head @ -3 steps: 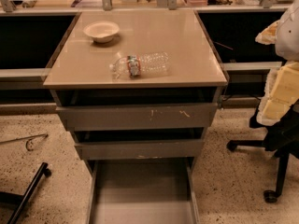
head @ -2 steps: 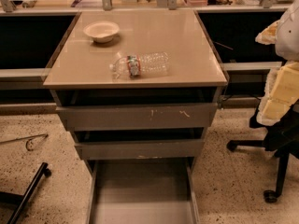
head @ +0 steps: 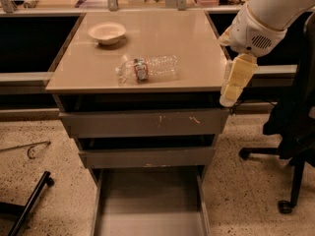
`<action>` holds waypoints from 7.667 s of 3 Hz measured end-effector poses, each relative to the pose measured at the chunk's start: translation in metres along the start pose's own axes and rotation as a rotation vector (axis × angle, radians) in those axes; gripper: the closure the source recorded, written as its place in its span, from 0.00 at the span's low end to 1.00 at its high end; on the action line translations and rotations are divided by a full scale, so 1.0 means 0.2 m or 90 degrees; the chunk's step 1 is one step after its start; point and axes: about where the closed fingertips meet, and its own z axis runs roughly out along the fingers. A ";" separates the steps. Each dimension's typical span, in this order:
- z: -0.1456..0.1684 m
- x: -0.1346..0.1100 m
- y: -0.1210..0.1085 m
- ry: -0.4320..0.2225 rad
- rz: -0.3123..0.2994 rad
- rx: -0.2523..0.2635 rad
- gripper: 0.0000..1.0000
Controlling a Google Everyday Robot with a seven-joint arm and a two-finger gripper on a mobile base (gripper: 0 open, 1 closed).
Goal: Place water bottle into bottom drawer
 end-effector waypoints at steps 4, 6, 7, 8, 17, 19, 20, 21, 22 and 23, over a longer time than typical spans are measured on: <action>0.31 -0.52 -0.42 -0.047 -0.171 0.024 0.00; 0.50 -0.62 -0.55 -0.098 -0.190 0.004 0.00; 0.58 -0.65 -0.59 -0.102 -0.192 -0.006 0.00; 0.66 -0.64 -0.62 -0.104 -0.185 -0.021 0.00; 0.65 -0.66 -0.15 -0.062 -0.219 -0.049 1.00; 0.78 -0.58 0.02 -0.087 -0.213 -0.090 1.00; 0.90 -0.49 0.09 -0.147 -0.170 -0.102 1.00; 1.22 -0.34 0.22 -0.278 -0.117 -0.140 1.00; 1.42 -0.23 0.32 -0.405 -0.095 -0.155 1.00; 1.48 -0.20 0.35 -0.425 -0.106 -0.158 1.00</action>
Offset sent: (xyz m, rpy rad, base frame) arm 0.0822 0.0555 0.0117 -0.0052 -0.1422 0.1668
